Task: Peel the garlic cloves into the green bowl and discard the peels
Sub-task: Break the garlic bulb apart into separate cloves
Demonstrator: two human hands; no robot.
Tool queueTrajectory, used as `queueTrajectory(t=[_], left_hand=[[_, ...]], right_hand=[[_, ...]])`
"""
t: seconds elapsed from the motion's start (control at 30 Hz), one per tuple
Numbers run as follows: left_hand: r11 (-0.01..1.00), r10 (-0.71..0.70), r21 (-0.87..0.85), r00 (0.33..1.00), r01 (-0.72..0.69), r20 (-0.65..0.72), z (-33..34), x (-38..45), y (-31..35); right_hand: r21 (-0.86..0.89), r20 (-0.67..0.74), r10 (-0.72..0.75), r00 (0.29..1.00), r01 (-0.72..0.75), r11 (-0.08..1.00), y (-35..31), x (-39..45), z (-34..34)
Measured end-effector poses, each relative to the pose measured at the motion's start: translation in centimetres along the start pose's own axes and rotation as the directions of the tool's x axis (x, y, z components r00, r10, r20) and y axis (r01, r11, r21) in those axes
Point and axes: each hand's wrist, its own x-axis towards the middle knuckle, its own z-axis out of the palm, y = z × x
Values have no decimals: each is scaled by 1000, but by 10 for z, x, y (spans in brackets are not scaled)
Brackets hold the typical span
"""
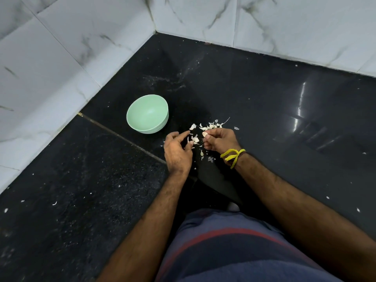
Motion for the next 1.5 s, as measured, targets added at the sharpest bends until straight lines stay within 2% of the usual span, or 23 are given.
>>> queueTrajectory(t=[0.07,0.13,0.2,0.27,0.57,0.67,0.83,1.0,1.13,1.27,1.4,1.5], left_hand=[[998,57,25,996,-55,-63,1,-2,3],[989,60,-129,997,-66,-50,5,-1,4],[922,-66,-373,992,101,105,6,0,7],[848,-122,-492,975,199,184,7,0,6],[770,-117,-585,957,257,267,2,-3,2],[811,-123,-537,965,233,233,4,-1,2],[940,-80,-328,995,95,59,15,-7,14],[974,-50,-223,999,45,-17,23,-15,25],[955,-80,-289,997,73,-15,20,-11,23],[937,-111,-334,994,99,-19,17,2,23],[967,-70,-244,998,69,6,15,11,20],[991,-31,-131,998,39,61,18,14,13]], right_hand=[[-26,12,-18,1000,19,999,-1,-1,2],[-38,32,-30,999,31,999,-1,-3,4],[-60,52,-38,998,41,997,-1,-6,6],[-67,61,-42,997,46,997,-1,-8,7],[-164,71,-117,991,127,978,-2,-16,2],[-204,64,-126,990,136,969,0,-16,2],[-281,-95,-176,980,144,949,10,-16,10],[-325,-240,-205,949,120,938,14,-23,12],[-283,-154,-171,973,123,951,6,-18,8],[-336,-192,-207,959,134,932,-5,-10,7],[-458,-199,-297,934,179,871,-15,-4,-2],[-593,-146,-338,930,191,782,-16,2,-9]])
